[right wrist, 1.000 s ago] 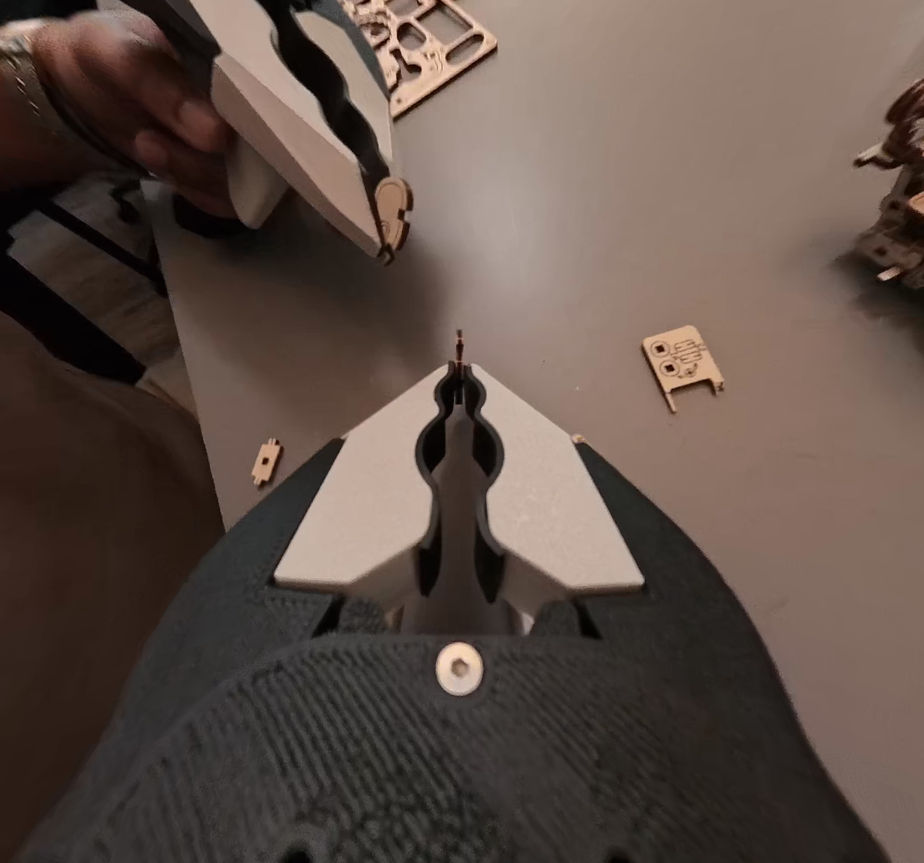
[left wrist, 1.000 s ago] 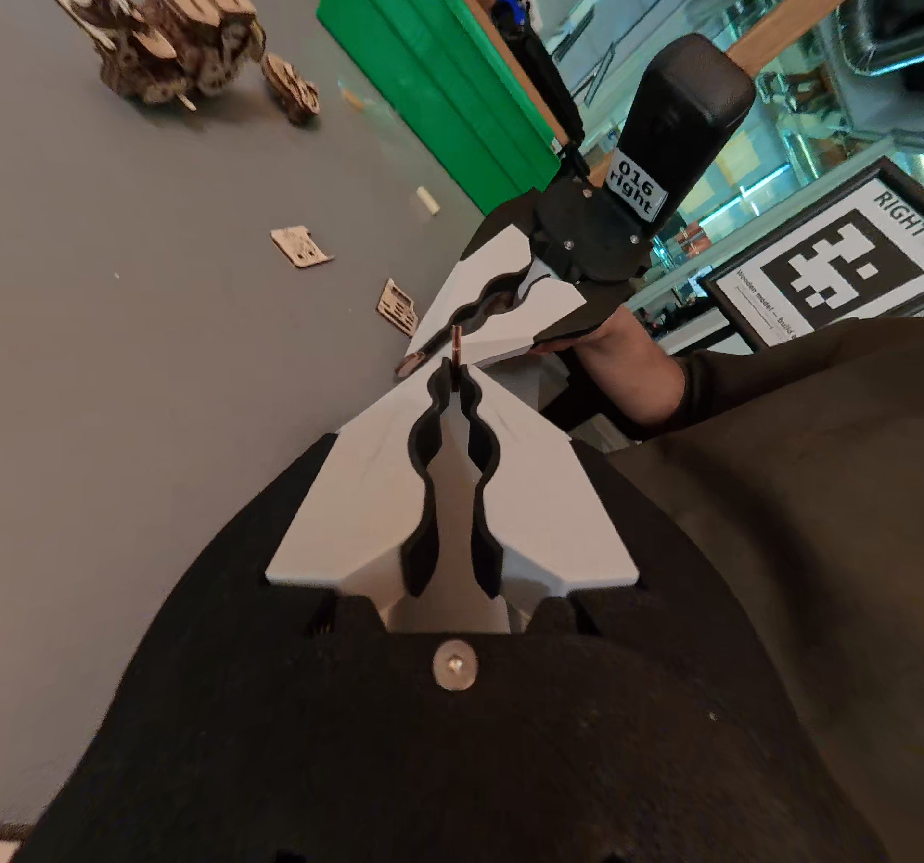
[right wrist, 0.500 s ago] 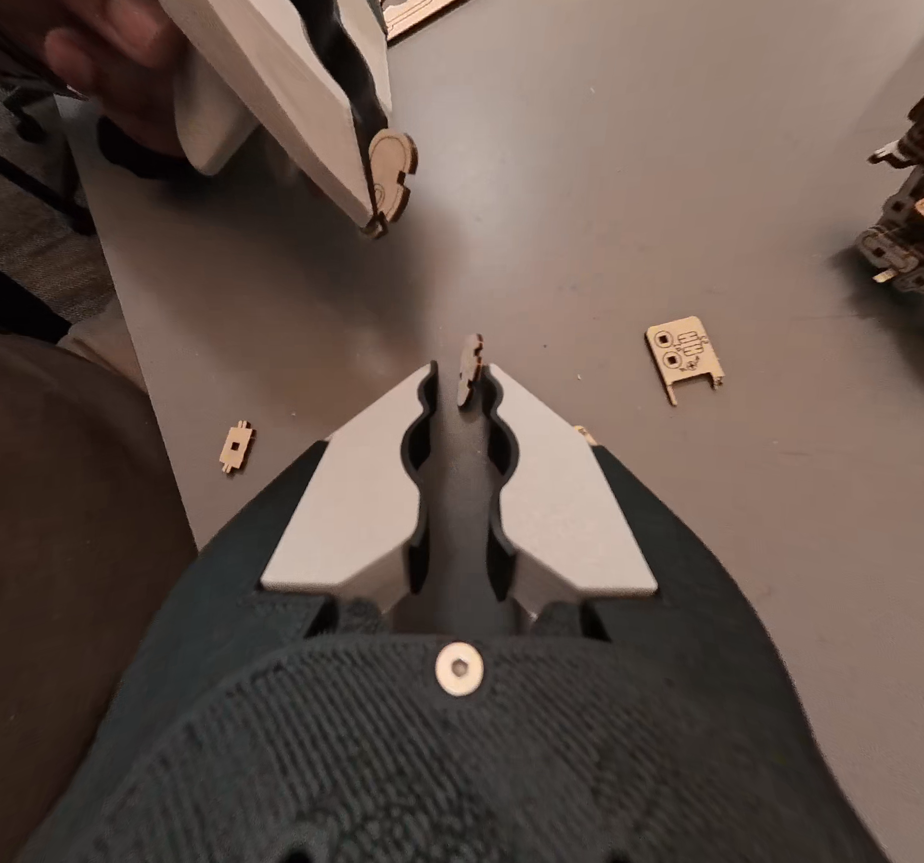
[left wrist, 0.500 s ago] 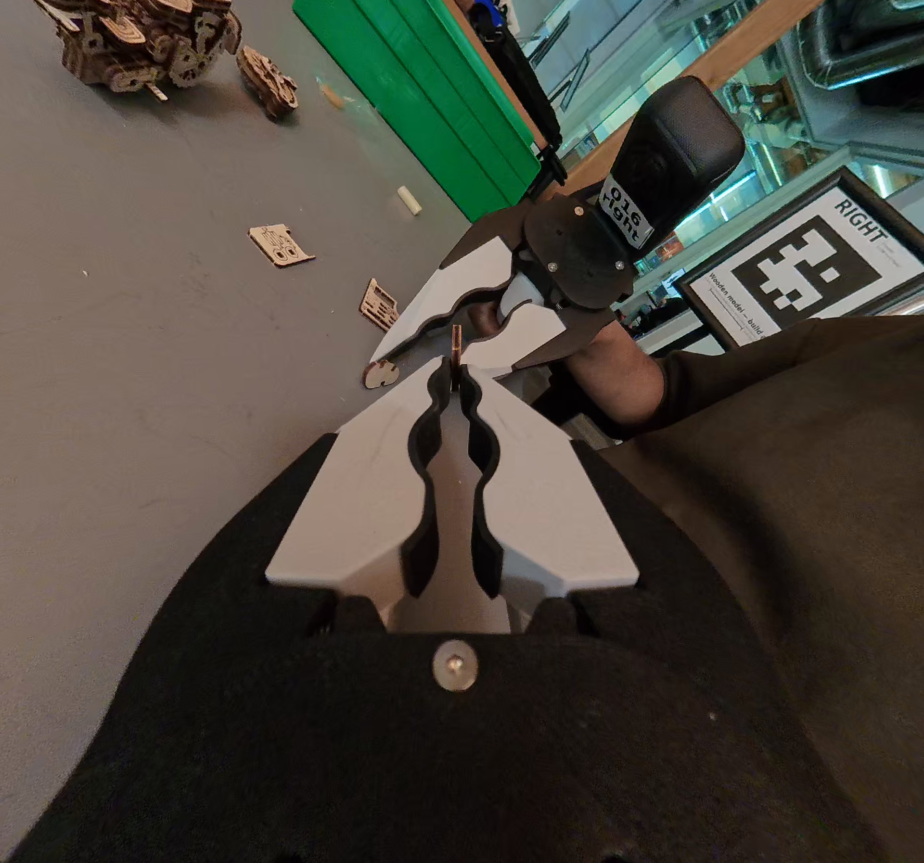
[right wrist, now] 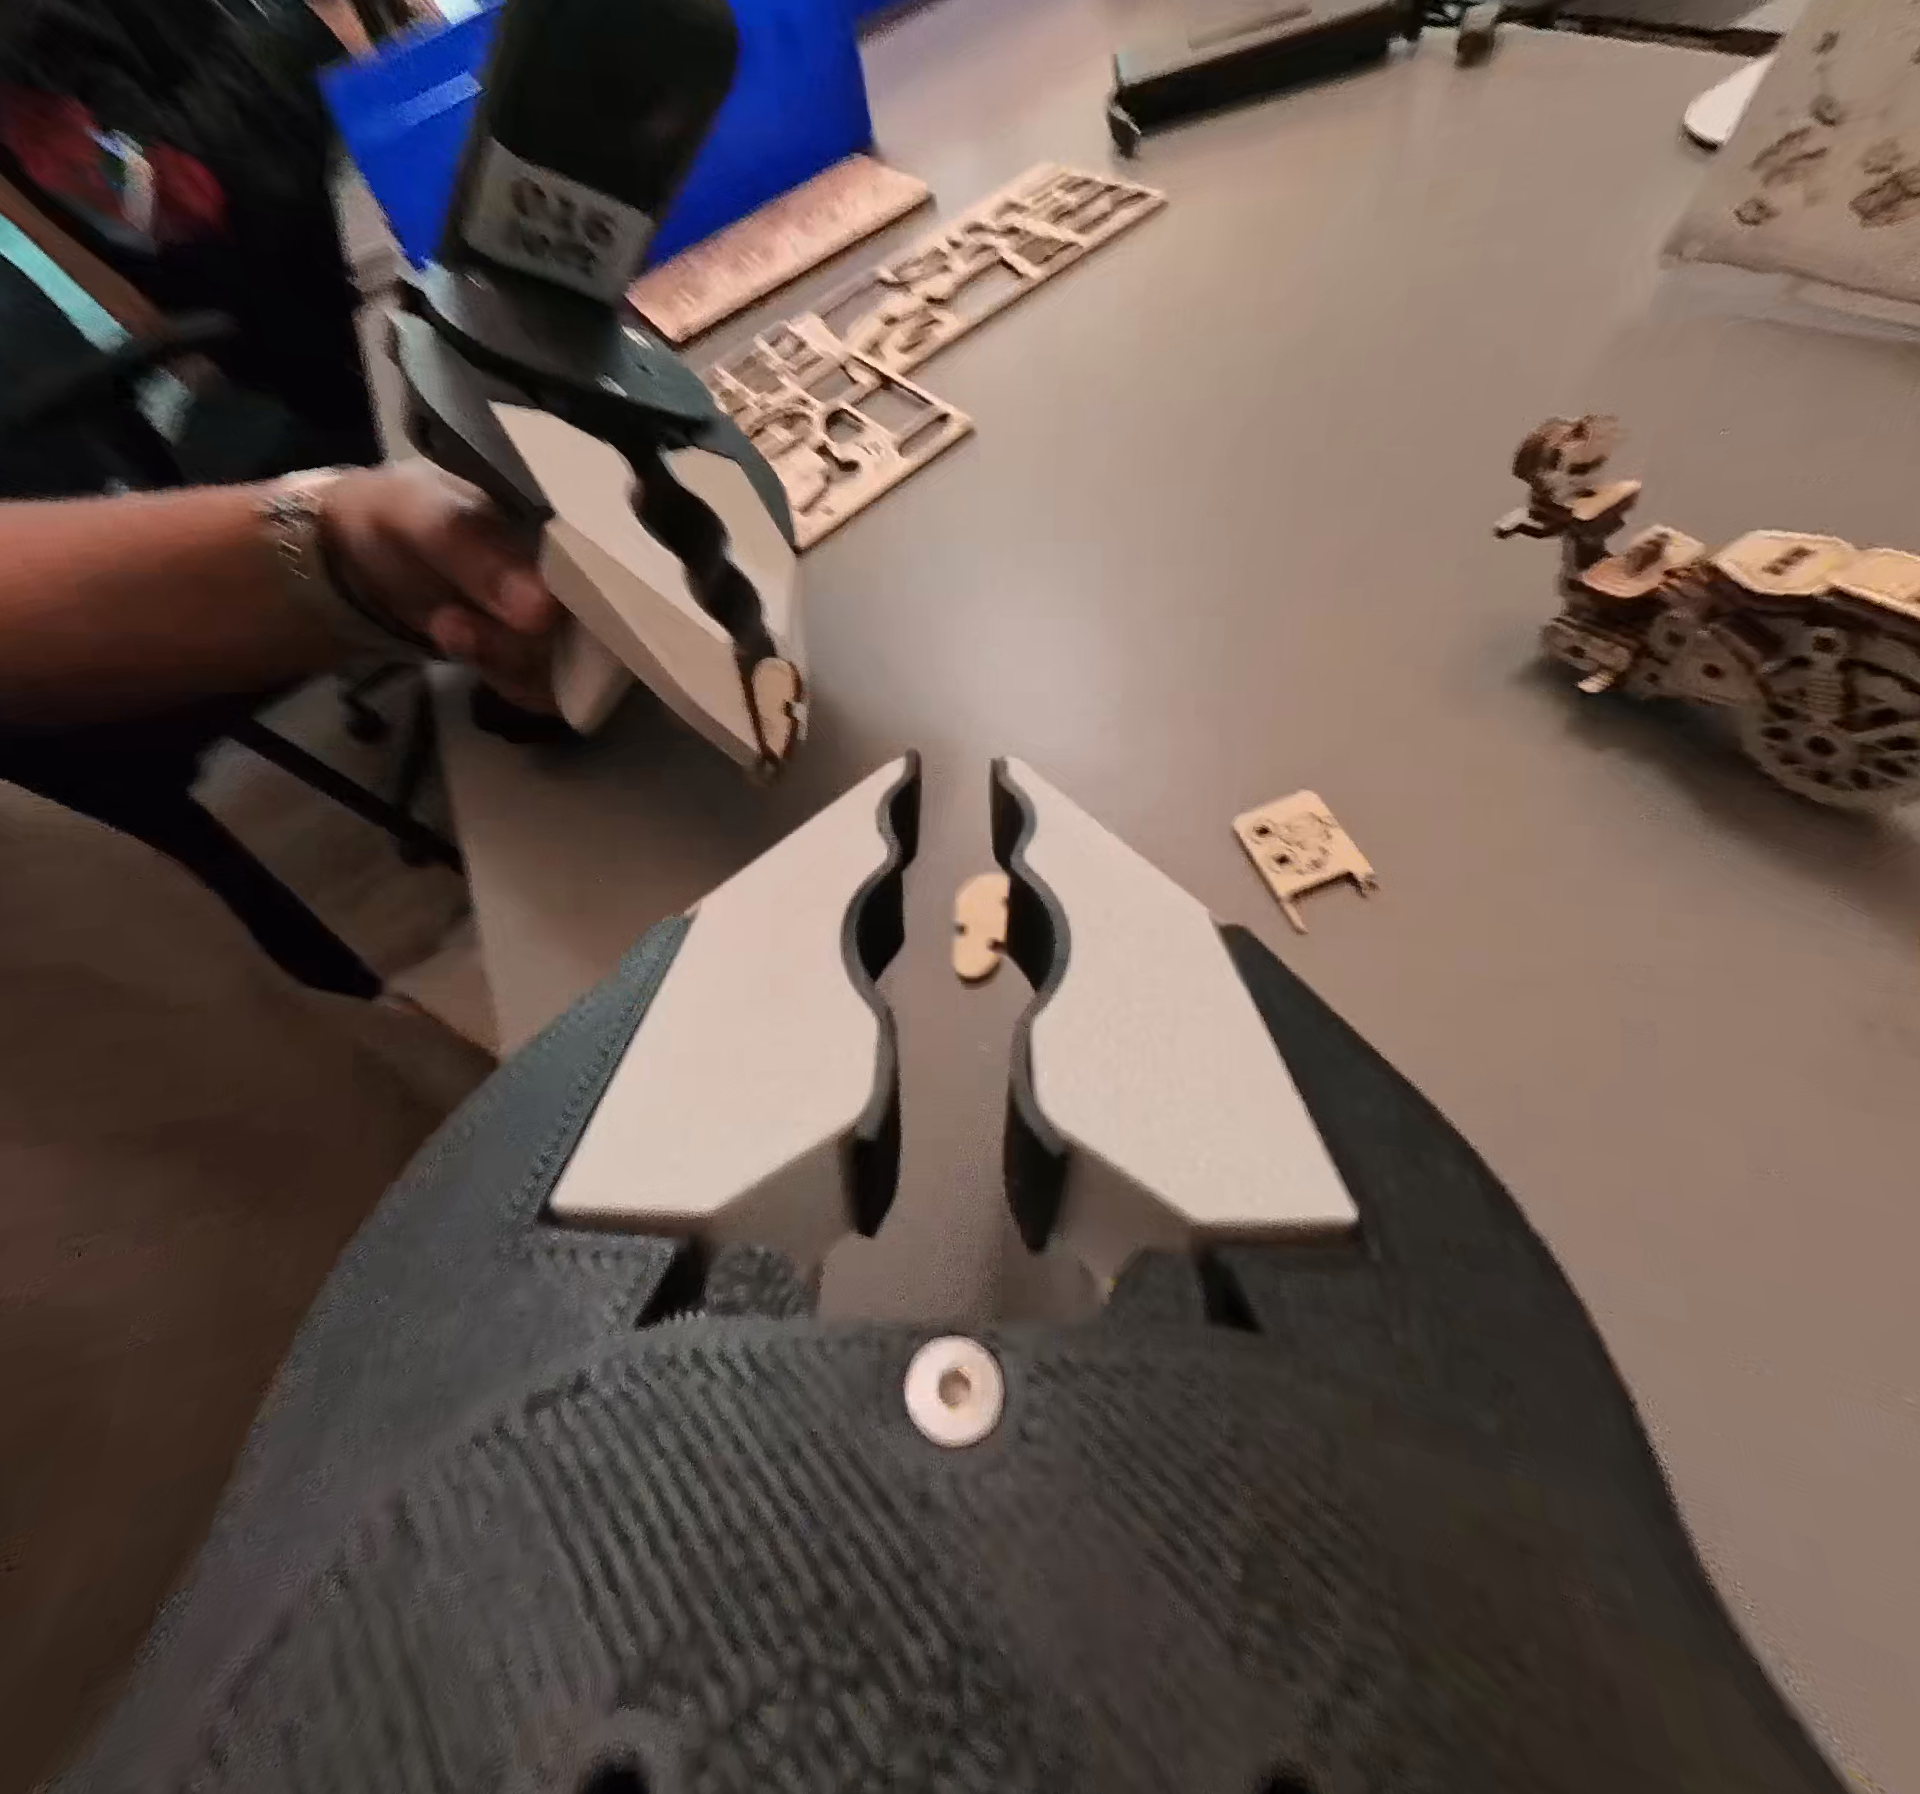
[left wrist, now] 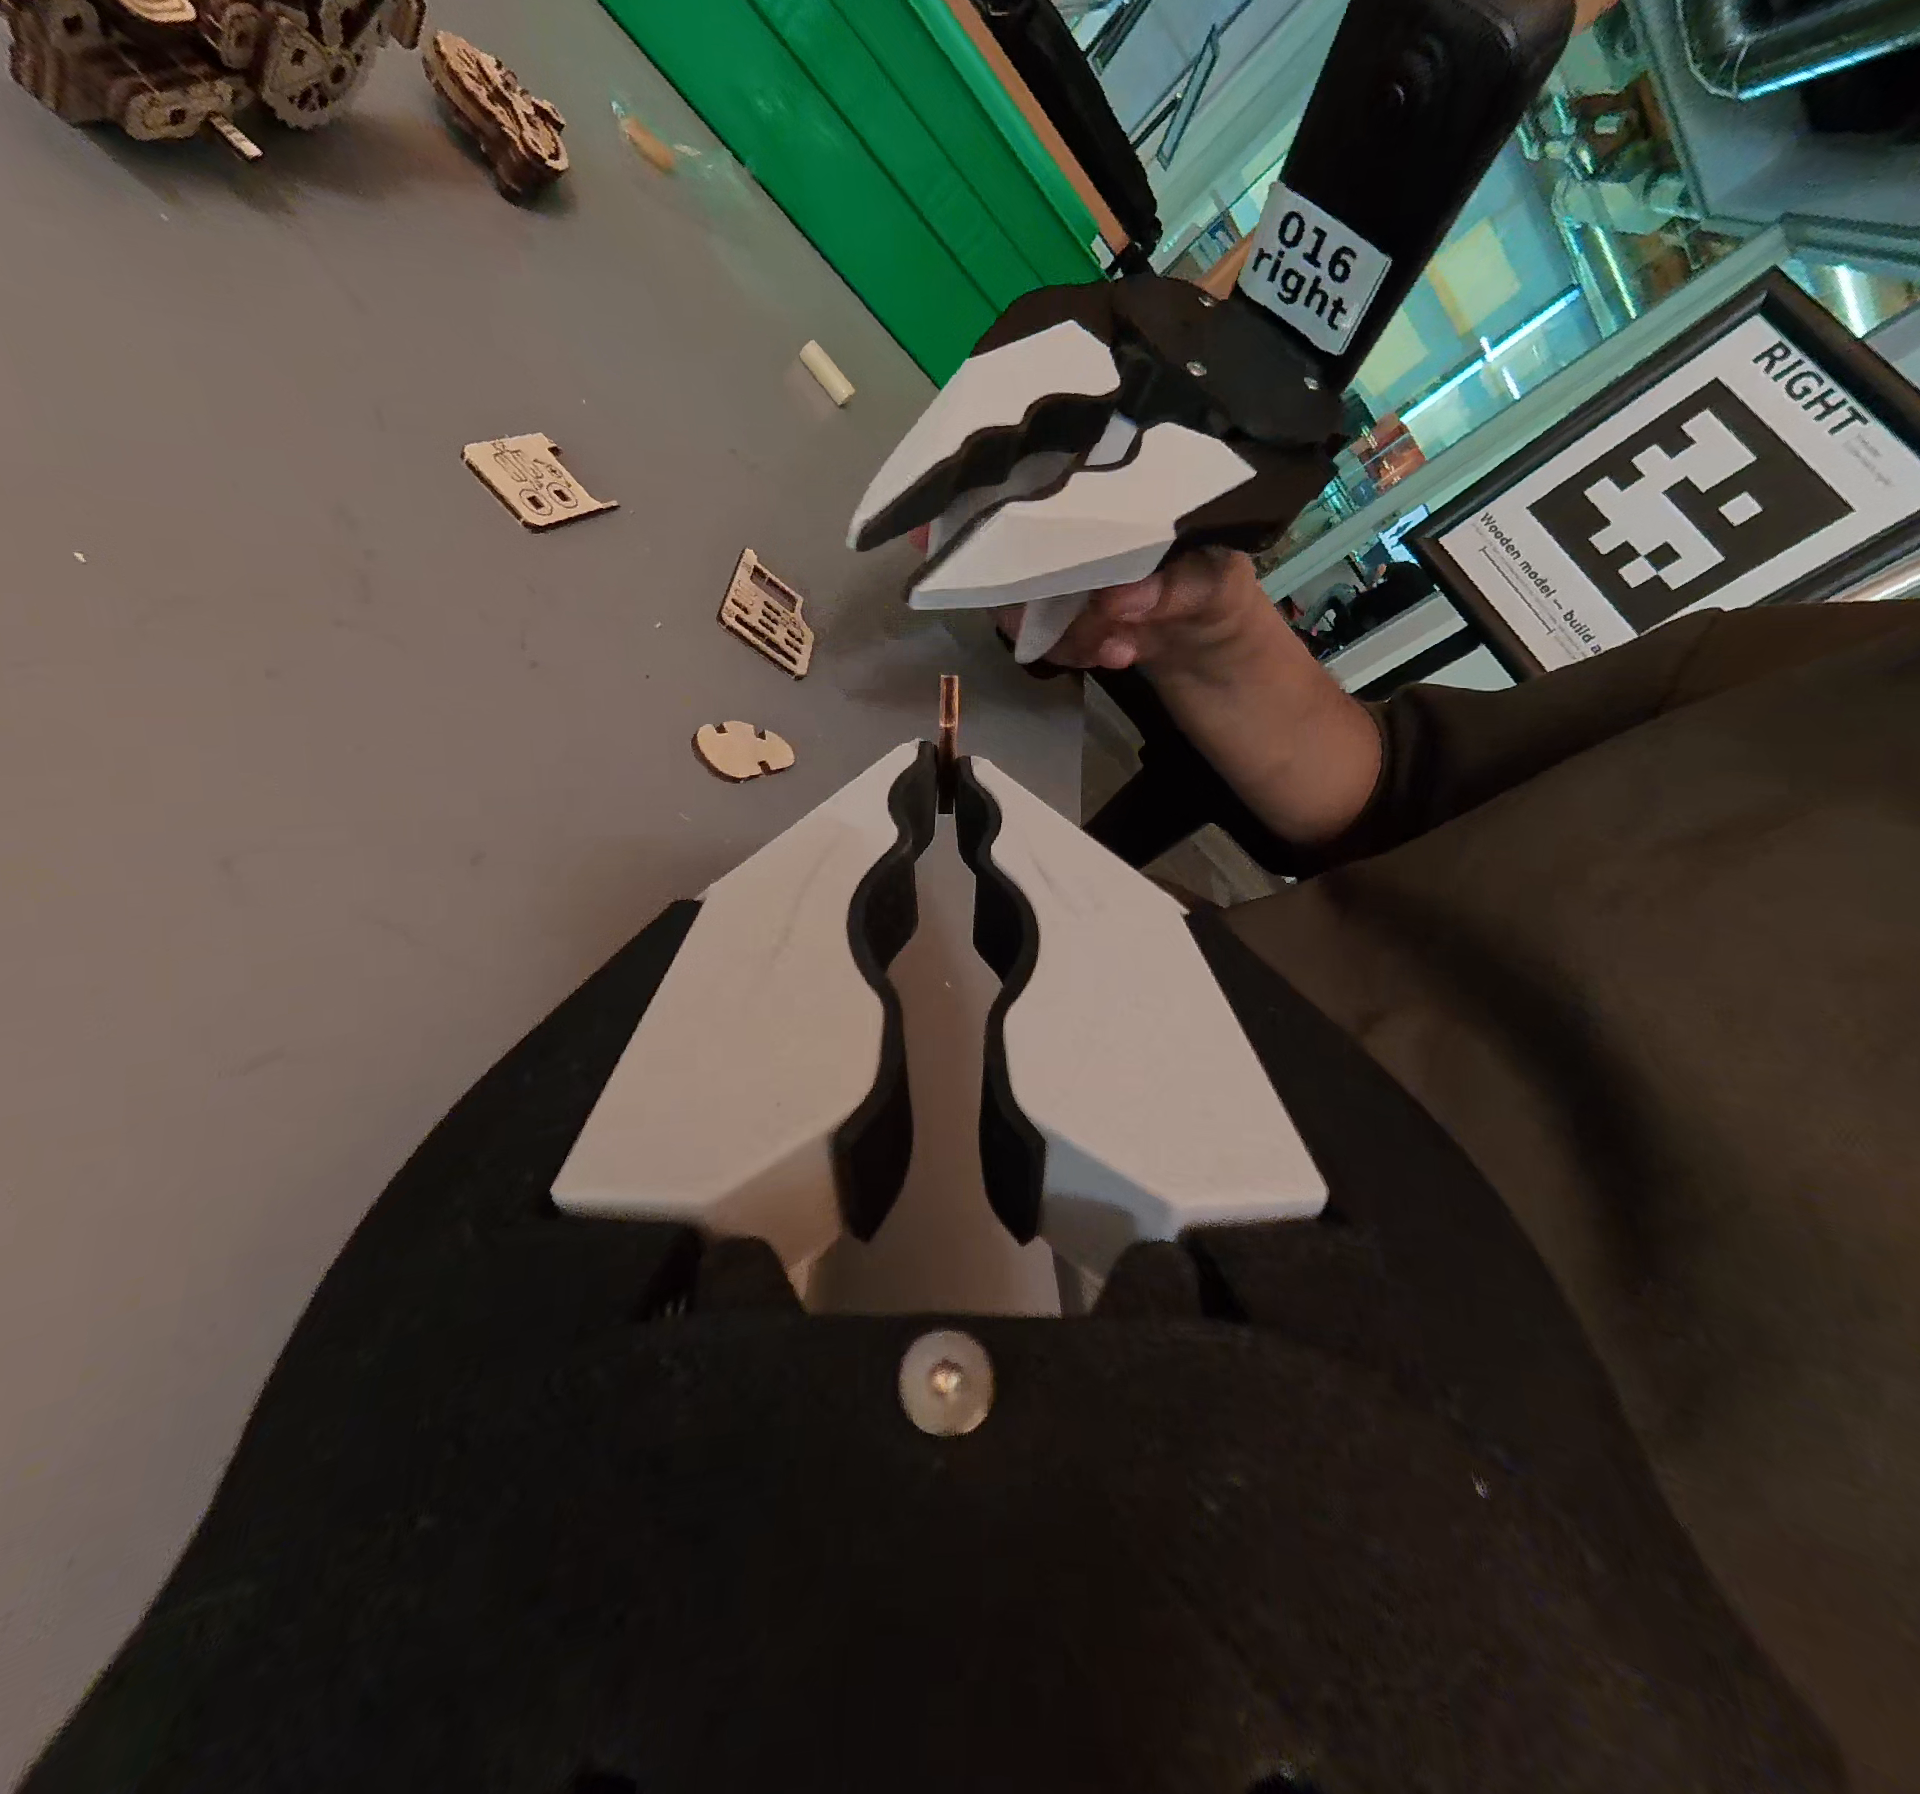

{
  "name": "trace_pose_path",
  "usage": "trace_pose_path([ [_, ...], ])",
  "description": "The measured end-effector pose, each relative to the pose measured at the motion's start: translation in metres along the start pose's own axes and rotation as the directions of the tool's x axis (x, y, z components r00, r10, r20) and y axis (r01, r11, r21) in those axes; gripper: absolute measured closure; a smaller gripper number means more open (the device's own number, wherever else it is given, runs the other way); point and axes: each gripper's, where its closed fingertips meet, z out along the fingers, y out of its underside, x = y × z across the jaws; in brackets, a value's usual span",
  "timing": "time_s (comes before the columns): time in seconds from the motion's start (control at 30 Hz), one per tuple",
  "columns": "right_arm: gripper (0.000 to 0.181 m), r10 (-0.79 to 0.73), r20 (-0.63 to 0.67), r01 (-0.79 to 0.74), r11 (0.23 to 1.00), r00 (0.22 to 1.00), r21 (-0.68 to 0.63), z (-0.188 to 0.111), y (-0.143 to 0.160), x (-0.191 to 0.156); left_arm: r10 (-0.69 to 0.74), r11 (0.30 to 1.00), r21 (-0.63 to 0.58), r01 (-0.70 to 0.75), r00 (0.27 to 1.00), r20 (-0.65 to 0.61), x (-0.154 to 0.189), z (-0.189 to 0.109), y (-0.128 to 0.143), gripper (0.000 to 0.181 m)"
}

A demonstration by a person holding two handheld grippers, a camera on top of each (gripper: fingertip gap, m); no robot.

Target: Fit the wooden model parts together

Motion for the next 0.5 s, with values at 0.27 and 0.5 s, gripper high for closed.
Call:
trace_pose_path([
  [0.27,0.166,0.143,0.220,-0.153,0.988,0.965,0.029,0.007,-0.004,-0.035,0.009,0.999,-0.034,-0.010,0.999,-0.032,0.007,0.005,0.007,0.180],
  [0.5,0.181,0.120,0.246,-0.118,0.993,0.962,-0.020,0.011,0.004,-0.045,0.039,0.997,-0.069,-0.040,0.999,-0.022,0.008,0.009,0.013,0.177],
])
